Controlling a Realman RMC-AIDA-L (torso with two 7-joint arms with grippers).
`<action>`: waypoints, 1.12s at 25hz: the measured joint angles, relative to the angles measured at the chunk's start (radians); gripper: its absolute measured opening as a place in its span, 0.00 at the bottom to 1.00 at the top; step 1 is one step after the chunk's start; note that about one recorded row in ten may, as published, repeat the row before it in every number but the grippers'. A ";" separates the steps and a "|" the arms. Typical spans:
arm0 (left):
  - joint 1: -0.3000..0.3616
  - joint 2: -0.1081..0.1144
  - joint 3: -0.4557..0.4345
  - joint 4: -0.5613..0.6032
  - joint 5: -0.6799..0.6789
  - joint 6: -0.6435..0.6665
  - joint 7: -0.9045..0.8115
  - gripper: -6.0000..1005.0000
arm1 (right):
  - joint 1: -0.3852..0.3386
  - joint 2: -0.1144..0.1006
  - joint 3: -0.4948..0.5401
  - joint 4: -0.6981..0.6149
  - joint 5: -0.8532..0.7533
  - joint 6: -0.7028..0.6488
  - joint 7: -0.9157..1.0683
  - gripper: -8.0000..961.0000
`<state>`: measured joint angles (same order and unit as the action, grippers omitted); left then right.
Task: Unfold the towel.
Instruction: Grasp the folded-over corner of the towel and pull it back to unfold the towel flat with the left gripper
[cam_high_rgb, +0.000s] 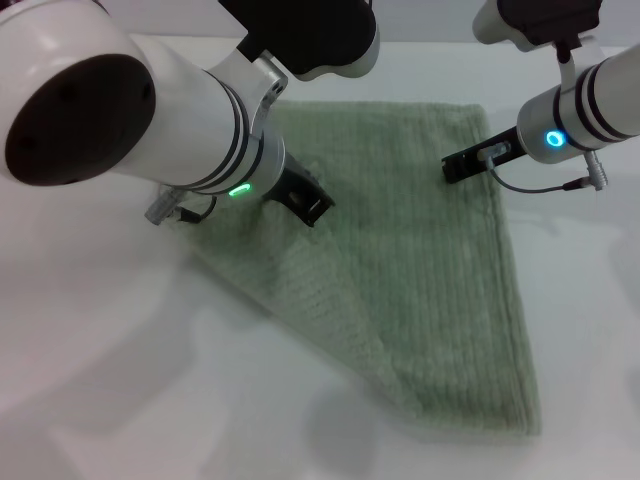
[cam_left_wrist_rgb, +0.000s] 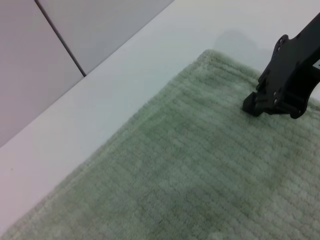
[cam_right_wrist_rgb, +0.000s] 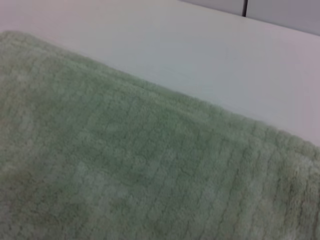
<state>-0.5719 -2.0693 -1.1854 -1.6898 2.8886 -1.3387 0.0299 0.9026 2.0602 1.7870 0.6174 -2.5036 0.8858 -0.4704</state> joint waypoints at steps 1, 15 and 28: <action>0.000 0.000 0.000 0.000 0.000 0.000 0.000 0.05 | 0.000 0.000 0.000 -0.002 0.000 -0.001 0.000 0.01; -0.018 0.002 -0.019 -0.052 0.001 -0.150 -0.028 0.05 | -0.002 0.000 0.000 -0.004 -0.001 -0.002 -0.001 0.01; -0.073 0.002 -0.022 -0.048 0.002 -0.344 -0.073 0.06 | -0.005 0.000 0.000 -0.004 0.002 0.000 -0.001 0.01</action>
<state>-0.6453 -2.0671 -1.2069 -1.7382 2.8902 -1.6830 -0.0433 0.8972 2.0601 1.7871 0.6135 -2.5017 0.8862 -0.4710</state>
